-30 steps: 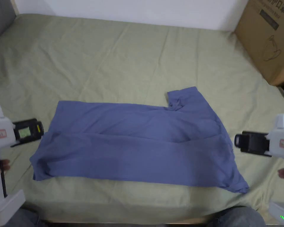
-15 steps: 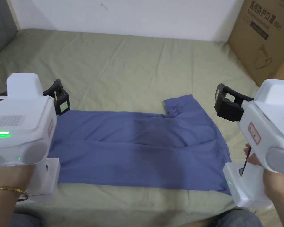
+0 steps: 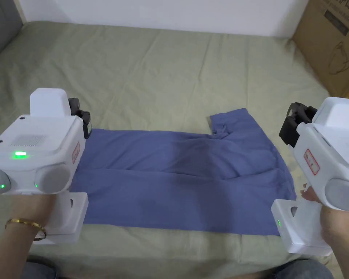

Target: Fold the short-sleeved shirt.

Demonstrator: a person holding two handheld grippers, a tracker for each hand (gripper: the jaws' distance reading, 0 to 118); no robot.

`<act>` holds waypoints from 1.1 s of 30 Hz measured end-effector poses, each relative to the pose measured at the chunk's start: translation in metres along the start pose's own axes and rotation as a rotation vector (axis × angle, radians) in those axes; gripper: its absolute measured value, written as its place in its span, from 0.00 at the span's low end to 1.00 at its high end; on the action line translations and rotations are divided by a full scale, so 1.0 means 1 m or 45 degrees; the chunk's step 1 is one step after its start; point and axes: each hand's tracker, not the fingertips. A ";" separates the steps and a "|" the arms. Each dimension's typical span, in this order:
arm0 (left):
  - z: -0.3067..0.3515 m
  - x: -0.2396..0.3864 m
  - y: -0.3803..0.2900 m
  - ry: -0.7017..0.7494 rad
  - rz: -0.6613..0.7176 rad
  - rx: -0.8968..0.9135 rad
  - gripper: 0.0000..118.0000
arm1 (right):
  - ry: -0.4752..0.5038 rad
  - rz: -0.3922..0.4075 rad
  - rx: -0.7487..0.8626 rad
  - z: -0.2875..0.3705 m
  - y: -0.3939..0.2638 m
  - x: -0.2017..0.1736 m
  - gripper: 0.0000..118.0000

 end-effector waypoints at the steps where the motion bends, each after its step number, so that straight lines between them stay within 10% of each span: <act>1: -0.009 -0.002 0.002 -0.010 0.008 -0.029 0.00 | 0.003 0.002 -0.007 -0.005 0.001 0.000 0.00; 5: -0.061 -0.014 0.013 -0.041 0.092 -0.220 0.09 | 0.020 0.001 -0.033 -0.021 0.003 -0.008 0.00; 10: -0.146 -0.035 0.022 -0.007 0.145 -0.586 0.89 | 0.027 0.006 -0.054 -0.040 0.003 -0.016 0.00; 12: -0.175 -0.043 0.018 -0.021 0.185 -0.719 0.97 | 0.025 0.005 -0.065 -0.047 0.002 -0.020 0.00; 24: -0.292 -0.063 -0.042 0.060 0.135 -1.151 0.95 | -0.036 0.045 -0.187 -0.088 -0.018 -0.023 0.00; 33: -0.302 -0.054 -0.053 0.045 0.110 -1.164 0.15 | -0.070 -0.001 -0.272 -0.102 -0.034 -0.017 0.00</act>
